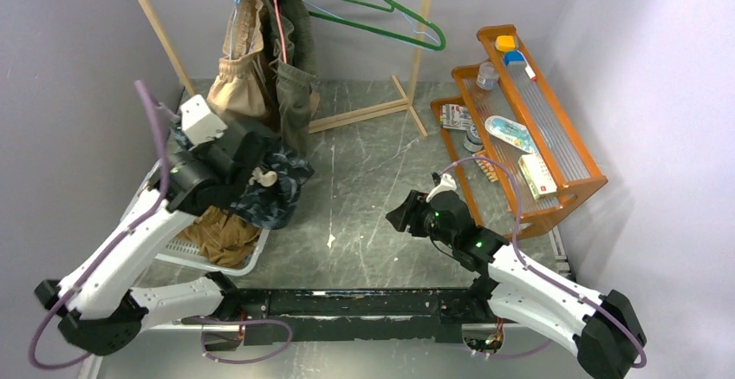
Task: Remove the shorts from the hanger
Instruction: Place the shorts in the basket.
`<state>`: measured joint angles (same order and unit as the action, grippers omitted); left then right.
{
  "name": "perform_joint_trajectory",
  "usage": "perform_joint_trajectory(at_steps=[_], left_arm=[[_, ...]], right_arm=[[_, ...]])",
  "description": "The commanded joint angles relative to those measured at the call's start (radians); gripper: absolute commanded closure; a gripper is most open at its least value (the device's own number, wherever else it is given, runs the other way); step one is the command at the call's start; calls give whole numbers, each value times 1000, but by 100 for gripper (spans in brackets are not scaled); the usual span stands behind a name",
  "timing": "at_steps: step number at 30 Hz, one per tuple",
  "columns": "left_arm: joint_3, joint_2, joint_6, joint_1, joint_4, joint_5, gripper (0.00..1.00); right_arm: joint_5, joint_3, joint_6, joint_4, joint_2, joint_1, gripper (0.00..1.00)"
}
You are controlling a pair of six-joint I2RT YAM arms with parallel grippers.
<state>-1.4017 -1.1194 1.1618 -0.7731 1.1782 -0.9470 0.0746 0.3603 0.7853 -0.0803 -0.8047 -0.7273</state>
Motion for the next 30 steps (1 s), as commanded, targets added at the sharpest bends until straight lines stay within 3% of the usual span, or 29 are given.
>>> perform_joint_trajectory(at_steps=[1,6,14,17,21,24,30], left_arm=[[-69,128,-153,87,-44,-64,93],[-175,116,-2,113,212,-160,93],[-23,105,0,179,194,-203,93],[57,42,-35,276,138,-177,93],[151,-37,-155,500,2,-17,93],[241,-13,-251,654,-134,154,93],[522,131,-342,821,-456,502,93]], right_arm=[[-2,3,14,1,16,2,40],[-12,-14,20,24,28,3,39],[-57,5,20,64,-49,2,39],[-71,8,17,65,-62,2,39],[-69,6,15,46,-54,2,39],[-62,4,14,17,-30,2,39],[-41,-13,11,11,-3,2,38]])
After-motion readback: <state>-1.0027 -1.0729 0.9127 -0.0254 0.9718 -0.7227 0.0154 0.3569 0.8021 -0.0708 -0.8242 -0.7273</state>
